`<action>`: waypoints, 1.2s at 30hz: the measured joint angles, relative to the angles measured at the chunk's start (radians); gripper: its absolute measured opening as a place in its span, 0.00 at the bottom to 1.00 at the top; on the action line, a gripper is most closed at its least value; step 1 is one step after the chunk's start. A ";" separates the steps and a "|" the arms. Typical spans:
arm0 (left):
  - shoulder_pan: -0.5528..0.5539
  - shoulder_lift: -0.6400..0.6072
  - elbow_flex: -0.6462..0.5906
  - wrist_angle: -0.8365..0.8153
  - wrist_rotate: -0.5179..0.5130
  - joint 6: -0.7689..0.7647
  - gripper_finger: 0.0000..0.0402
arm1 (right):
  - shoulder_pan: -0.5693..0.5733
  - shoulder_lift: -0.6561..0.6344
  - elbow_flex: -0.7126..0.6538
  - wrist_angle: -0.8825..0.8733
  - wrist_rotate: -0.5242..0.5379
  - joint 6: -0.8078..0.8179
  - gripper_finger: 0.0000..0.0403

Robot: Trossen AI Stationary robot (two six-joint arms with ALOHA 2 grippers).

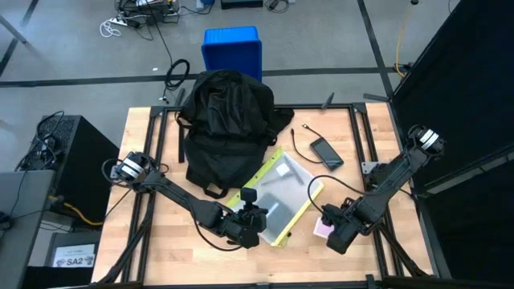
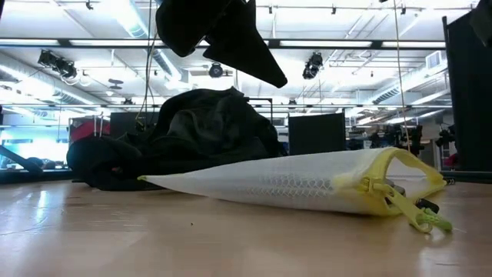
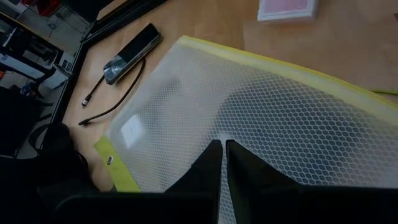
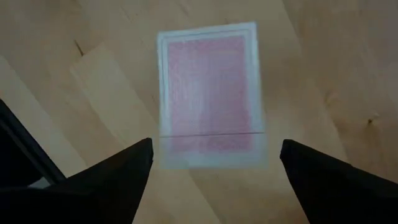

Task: Unpack backpack
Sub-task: Remove the playing cards from the yellow zipper pouch, then remove the black ballpen from the yellow zipper pouch

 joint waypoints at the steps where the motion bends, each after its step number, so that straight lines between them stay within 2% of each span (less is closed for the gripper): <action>1: 0.000 0.000 0.000 0.000 0.000 0.000 0.00 | 0.001 0.000 0.000 0.000 0.014 0.001 0.83; 5: 0.000 0.000 0.000 0.000 0.000 0.000 0.00 | 0.002 0.000 0.000 0.001 0.075 0.000 0.83; 8: 0.000 0.000 0.000 0.000 0.000 0.000 0.00 | -0.003 0.001 -0.001 0.011 0.194 -0.024 0.80; 10: 0.000 0.000 0.000 0.000 0.000 0.000 0.00 | -0.014 0.001 -0.020 0.081 0.267 -0.049 0.77; 12: 0.000 0.000 0.000 0.000 0.000 0.000 0.00 | -0.032 0.001 -0.057 0.183 0.285 -0.091 0.73; 17: 0.000 0.000 -0.010 0.024 0.024 0.036 0.00 | -0.094 0.027 -0.171 0.405 0.317 -0.168 0.57; 24: 0.023 -0.091 -0.185 0.203 0.027 0.075 0.00 | -0.180 0.116 -0.214 0.463 0.343 -0.214 0.31; 29: 0.043 -0.192 -0.360 0.456 0.080 0.079 0.00 | -0.201 0.149 -0.214 0.573 0.357 -0.294 0.17; 33: 0.077 -0.208 -0.550 0.809 0.226 0.158 0.00 | -0.214 0.148 -0.214 0.663 0.367 -0.362 0.08; 36: 0.130 -0.207 -0.688 1.094 0.347 0.143 0.00 | -0.224 0.148 -0.214 0.736 0.367 -0.402 0.04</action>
